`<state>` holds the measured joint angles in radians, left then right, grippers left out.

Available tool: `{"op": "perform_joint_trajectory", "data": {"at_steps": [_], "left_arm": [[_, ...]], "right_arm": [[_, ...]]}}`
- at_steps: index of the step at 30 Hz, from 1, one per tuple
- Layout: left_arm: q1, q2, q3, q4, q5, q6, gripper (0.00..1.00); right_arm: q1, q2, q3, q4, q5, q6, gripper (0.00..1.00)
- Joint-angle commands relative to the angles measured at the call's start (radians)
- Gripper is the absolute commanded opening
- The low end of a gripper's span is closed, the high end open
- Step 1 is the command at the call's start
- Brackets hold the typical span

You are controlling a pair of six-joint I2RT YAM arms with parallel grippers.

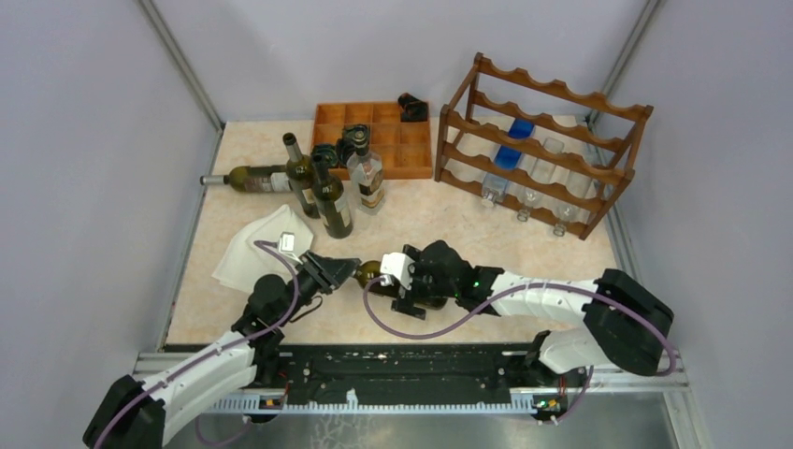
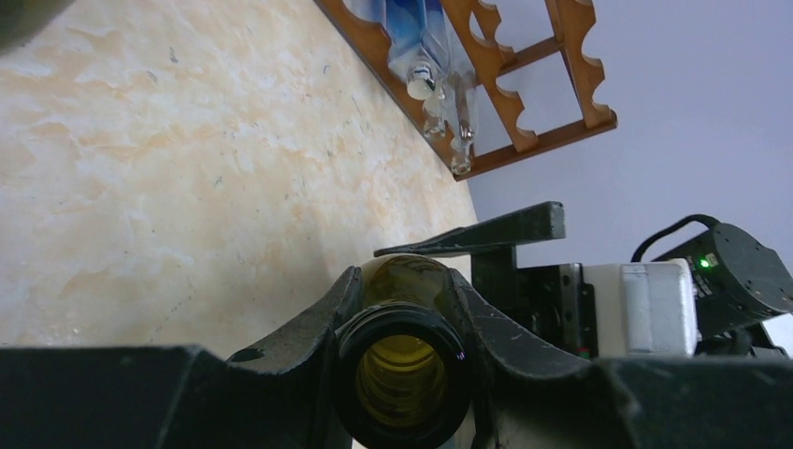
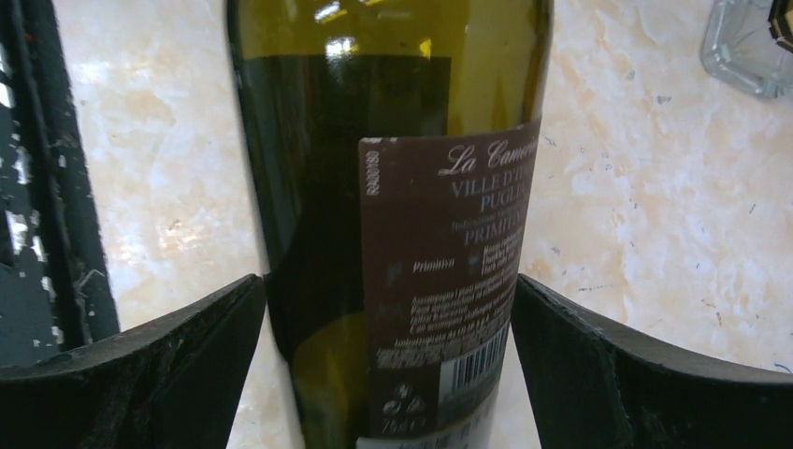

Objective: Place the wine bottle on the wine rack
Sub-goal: Pick up the wine bottle from the center of the board.

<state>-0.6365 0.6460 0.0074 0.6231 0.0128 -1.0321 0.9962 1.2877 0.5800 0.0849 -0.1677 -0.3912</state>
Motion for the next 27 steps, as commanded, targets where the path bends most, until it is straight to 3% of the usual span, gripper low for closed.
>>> {"op": "perform_joint_trajectory", "data": {"at_steps": [1, 8, 11, 14, 17, 18, 19, 23, 26, 27], "left_arm": [[0.01, 0.034, -0.017, 0.188, 0.089, -0.05, 0.0], [0.015, 0.067, -0.017, 0.193, 0.111, -0.064, 0.0], [0.015, 0.078, -0.017, 0.192, 0.114, -0.072, 0.0], [0.018, 0.085, -0.016, 0.192, 0.119, -0.075, 0.03], [0.017, 0.091, -0.017, 0.194, 0.118, -0.075, 0.08], [0.018, 0.093, -0.015, 0.192, 0.116, -0.075, 0.12], [0.018, 0.093, -0.016, 0.191, 0.116, -0.075, 0.19], [0.02, 0.077, -0.015, 0.145, 0.12, -0.052, 0.61], [0.021, 0.028, 0.041, 0.011, 0.138, 0.038, 0.96], [0.022, 0.005, 0.06, -0.085, 0.145, 0.077, 0.98]], "right_arm": [[0.013, 0.041, 0.049, 0.034, 0.025, -0.085, 0.99], [0.013, 0.076, 0.023, 0.075, 0.026, -0.132, 0.98], [0.013, 0.074, 0.014, 0.085, 0.034, -0.131, 0.89], [0.013, 0.063, 0.021, 0.068, 0.021, -0.128, 0.68], [0.012, 0.041, 0.019, 0.063, 0.015, -0.132, 0.26], [0.013, 0.03, 0.016, 0.062, 0.015, -0.137, 0.06], [0.013, 0.019, 0.011, 0.064, 0.022, -0.141, 0.0], [0.013, -0.051, -0.006, 0.02, 0.062, -0.195, 0.0], [0.013, -0.114, -0.003, -0.073, 0.072, -0.303, 0.0], [0.013, -0.134, 0.0, -0.115, 0.07, -0.342, 0.0]]}}
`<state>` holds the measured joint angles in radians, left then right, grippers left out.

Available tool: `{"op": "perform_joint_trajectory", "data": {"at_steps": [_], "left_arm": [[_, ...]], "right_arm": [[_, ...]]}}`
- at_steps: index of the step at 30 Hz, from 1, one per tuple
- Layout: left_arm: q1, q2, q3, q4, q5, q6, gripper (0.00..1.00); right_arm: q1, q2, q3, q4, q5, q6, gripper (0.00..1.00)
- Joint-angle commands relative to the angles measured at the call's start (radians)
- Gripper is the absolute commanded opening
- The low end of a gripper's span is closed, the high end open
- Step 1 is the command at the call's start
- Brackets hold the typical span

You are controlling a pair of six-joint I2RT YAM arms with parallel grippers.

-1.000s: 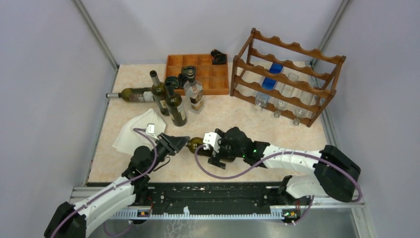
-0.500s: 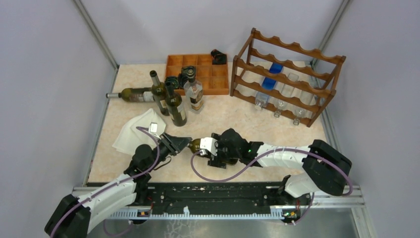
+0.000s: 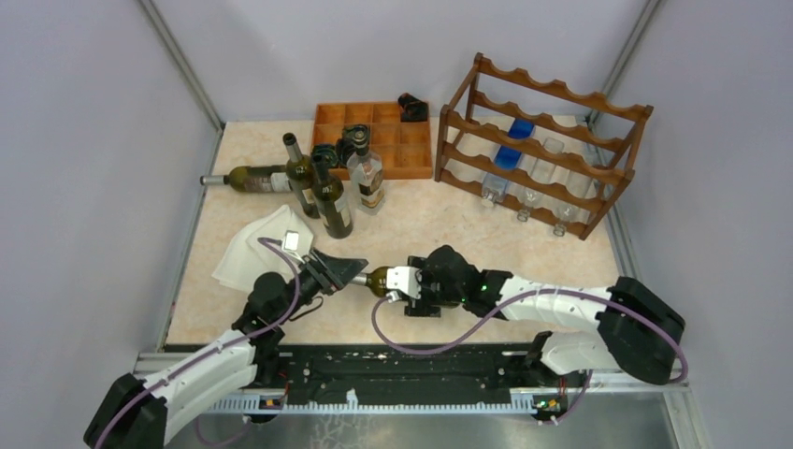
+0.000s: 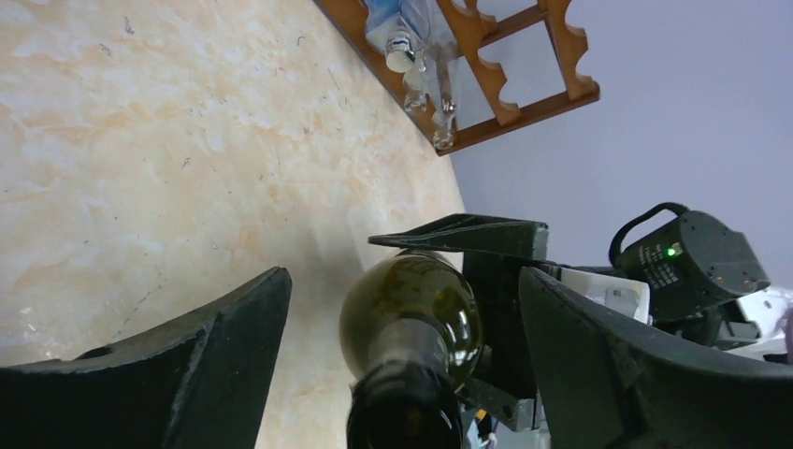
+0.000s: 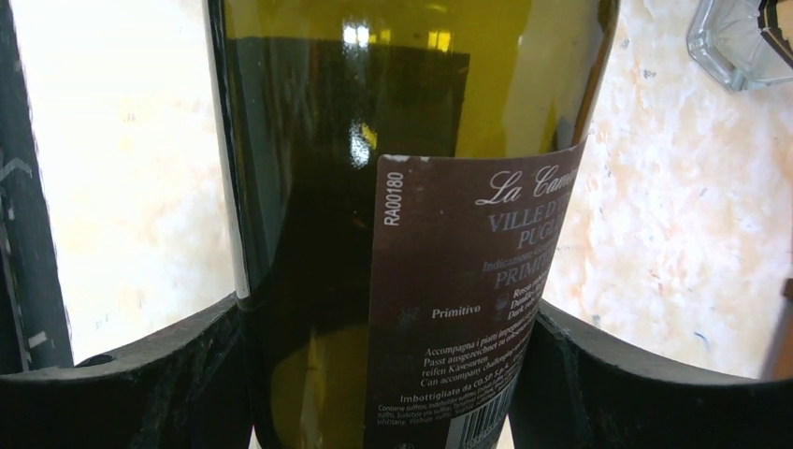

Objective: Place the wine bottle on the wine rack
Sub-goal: Pick up the wine bottle from the center of the board.

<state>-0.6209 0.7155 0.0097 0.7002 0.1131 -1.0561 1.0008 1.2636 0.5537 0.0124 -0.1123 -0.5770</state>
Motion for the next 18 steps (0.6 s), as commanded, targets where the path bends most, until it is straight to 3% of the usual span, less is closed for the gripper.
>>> {"op": "perform_joint_trajectory", "data": {"at_steps": [1, 10, 18], "left_arm": [[0.006, -0.086, 0.081, -0.234, 0.055, 0.147, 0.98], [0.008, -0.183, 0.328, -0.778, 0.197, 0.454, 0.98], [0.011, -0.078, 0.411, -0.816, 0.472, 0.478, 0.98]], "right_arm": [[0.009, -0.128, 0.029, -0.085, 0.013, -0.188, 0.0], [0.008, -0.204, 0.068, -0.255, 0.072, -0.336, 0.0], [0.008, -0.299, 0.061, -0.298, -0.016, -0.44, 0.0]]}}
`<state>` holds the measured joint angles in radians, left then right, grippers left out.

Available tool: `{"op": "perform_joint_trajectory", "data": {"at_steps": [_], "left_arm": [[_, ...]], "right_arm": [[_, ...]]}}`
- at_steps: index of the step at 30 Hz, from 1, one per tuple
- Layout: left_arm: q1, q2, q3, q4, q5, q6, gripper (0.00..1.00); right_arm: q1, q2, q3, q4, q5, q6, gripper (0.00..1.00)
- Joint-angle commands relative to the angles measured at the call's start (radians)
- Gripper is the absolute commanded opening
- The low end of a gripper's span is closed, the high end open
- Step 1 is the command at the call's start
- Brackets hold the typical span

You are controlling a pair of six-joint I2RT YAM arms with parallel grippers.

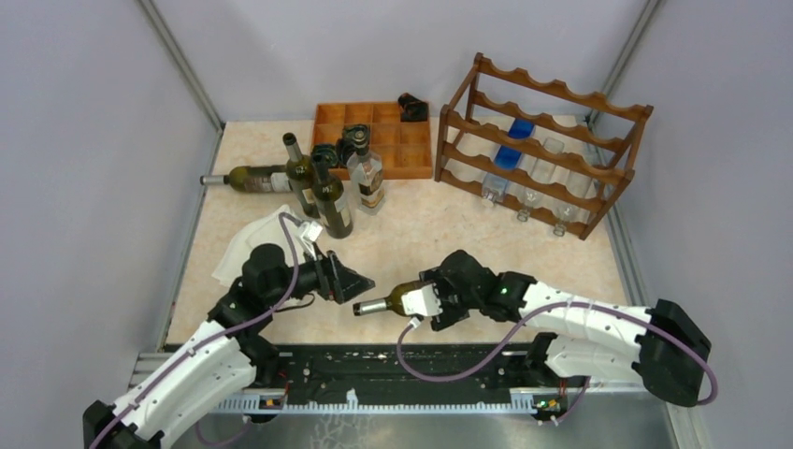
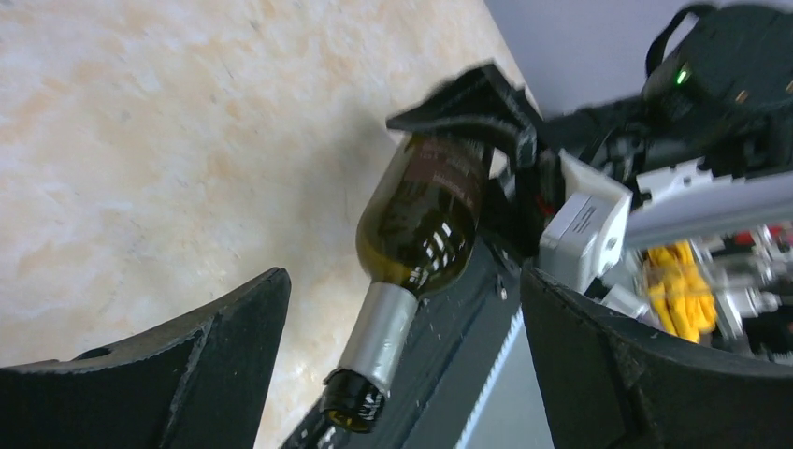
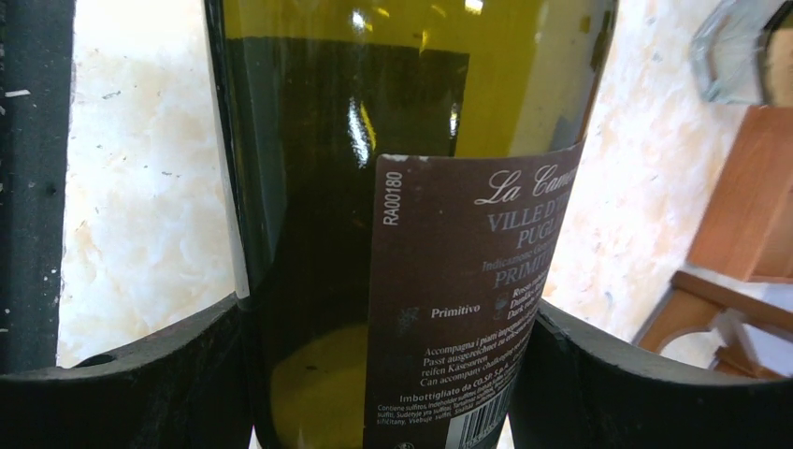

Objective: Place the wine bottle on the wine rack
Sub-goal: Pick up the wine bottle from the center of the board.

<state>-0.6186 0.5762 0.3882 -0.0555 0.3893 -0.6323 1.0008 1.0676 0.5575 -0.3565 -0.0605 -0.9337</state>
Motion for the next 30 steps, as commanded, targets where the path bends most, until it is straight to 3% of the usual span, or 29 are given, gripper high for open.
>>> {"op": "perform_joint_trajectory", "data": {"at_steps": [1, 6, 10, 20, 30], "left_arm": [[0.008, 0.095, 0.027, -0.037, 0.252, 0.046, 0.98], [0.009, 0.282, -0.001, 0.194, 0.537, -0.018, 0.98], [0.007, 0.394, -0.002, 0.31, 0.62, -0.076, 0.93], [-0.091, 0.58, 0.049, 0.222, 0.518, -0.003, 0.77], [-0.14, 0.654, 0.066, 0.246, 0.532, 0.003, 0.62]], "right_arm": [[0.009, -0.117, 0.051, 0.088, -0.087, -0.094, 0.0], [0.01, -0.115, 0.053, 0.093, -0.1, -0.112, 0.0], [0.019, -0.077, 0.064, 0.089, -0.093, -0.115, 0.0], [0.023, -0.061, 0.064, 0.129, -0.102, -0.12, 0.0], [0.025, -0.061, 0.061, 0.133, -0.106, -0.122, 0.0]]}}
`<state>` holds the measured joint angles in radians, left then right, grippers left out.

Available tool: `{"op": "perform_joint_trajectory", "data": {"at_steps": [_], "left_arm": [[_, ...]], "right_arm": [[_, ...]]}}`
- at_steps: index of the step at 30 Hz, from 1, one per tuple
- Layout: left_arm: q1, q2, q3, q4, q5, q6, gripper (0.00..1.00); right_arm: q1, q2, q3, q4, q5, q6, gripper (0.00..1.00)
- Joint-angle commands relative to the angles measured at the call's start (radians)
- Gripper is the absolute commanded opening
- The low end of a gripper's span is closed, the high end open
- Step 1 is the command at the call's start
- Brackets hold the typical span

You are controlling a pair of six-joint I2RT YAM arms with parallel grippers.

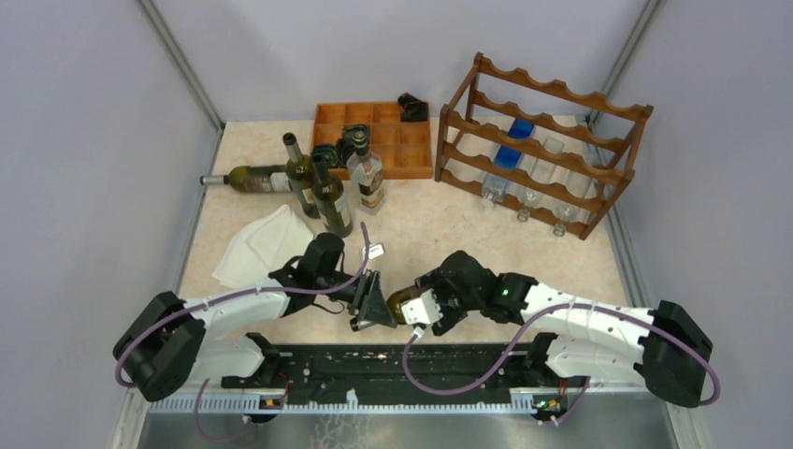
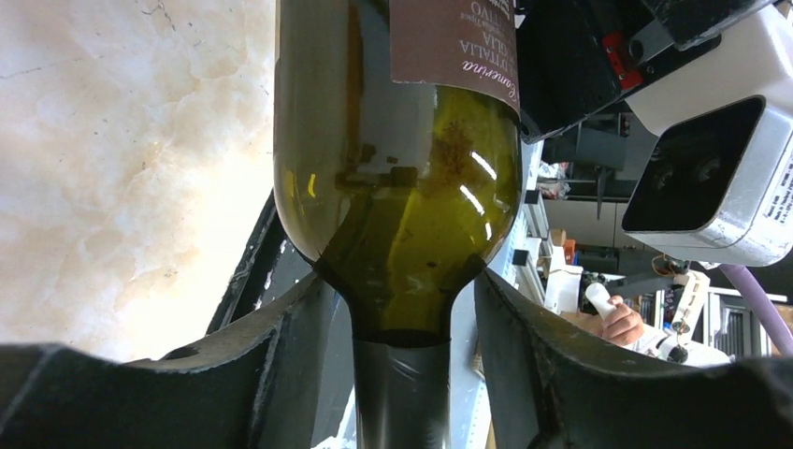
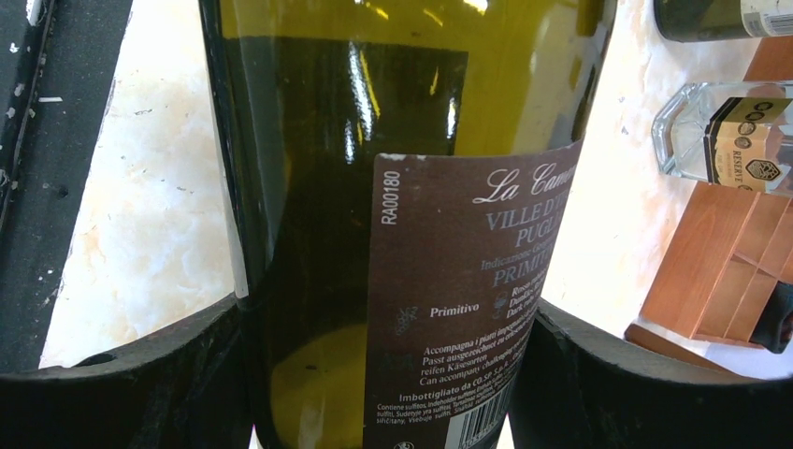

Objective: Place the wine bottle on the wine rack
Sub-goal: Pick up the wine bottle from the center of the board.

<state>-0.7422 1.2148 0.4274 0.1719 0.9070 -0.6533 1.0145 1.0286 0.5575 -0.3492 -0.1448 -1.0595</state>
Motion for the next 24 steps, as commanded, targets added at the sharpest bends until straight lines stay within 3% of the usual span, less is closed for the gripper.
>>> {"op": "perform_joint_trajectory", "data": {"at_steps": [1, 6, 11, 12, 15, 16, 20, 21, 22, 24], "left_arm": [[-0.018, 0.019, 0.027, 0.02, 0.019, 0.023, 0.6], [-0.019, 0.019, 0.022, 0.023, 0.05, 0.024, 0.58], [-0.019, 0.031, 0.016, 0.027, 0.075, 0.02, 0.46], [-0.019, 0.033, 0.014, 0.031, 0.081, 0.021, 0.4], [-0.019, 0.034, 0.001, 0.069, 0.103, 0.006, 0.04], [-0.019, 0.031, -0.004, 0.089, 0.112, -0.001, 0.0], [-0.017, -0.016, -0.043, 0.197, 0.102, -0.057, 0.0], [-0.016, -0.03, -0.055, 0.223, 0.093, -0.076, 0.0], [-0.014, -0.04, -0.068, 0.245, 0.085, -0.09, 0.0], [-0.008, -0.059, -0.088, 0.27, 0.063, -0.11, 0.0]], "right_arm": [[0.012, -0.022, 0.061, 0.124, -0.018, 0.005, 0.0], [0.012, -0.022, 0.061, 0.113, 0.01, 0.01, 0.0], [0.012, -0.024, 0.058, 0.123, 0.021, 0.015, 0.0], [0.012, -0.024, 0.058, 0.125, 0.023, 0.016, 0.0], [0.012, -0.027, 0.055, 0.129, 0.028, 0.023, 0.02], [0.012, -0.028, 0.052, 0.133, 0.029, 0.027, 0.08], [0.012, -0.048, 0.031, 0.167, 0.034, 0.063, 0.44], [0.012, -0.057, 0.026, 0.178, 0.035, 0.074, 0.66], [0.013, -0.065, 0.022, 0.184, 0.035, 0.085, 0.94], [0.013, -0.079, 0.022, 0.176, 0.029, 0.096, 0.98]]}}
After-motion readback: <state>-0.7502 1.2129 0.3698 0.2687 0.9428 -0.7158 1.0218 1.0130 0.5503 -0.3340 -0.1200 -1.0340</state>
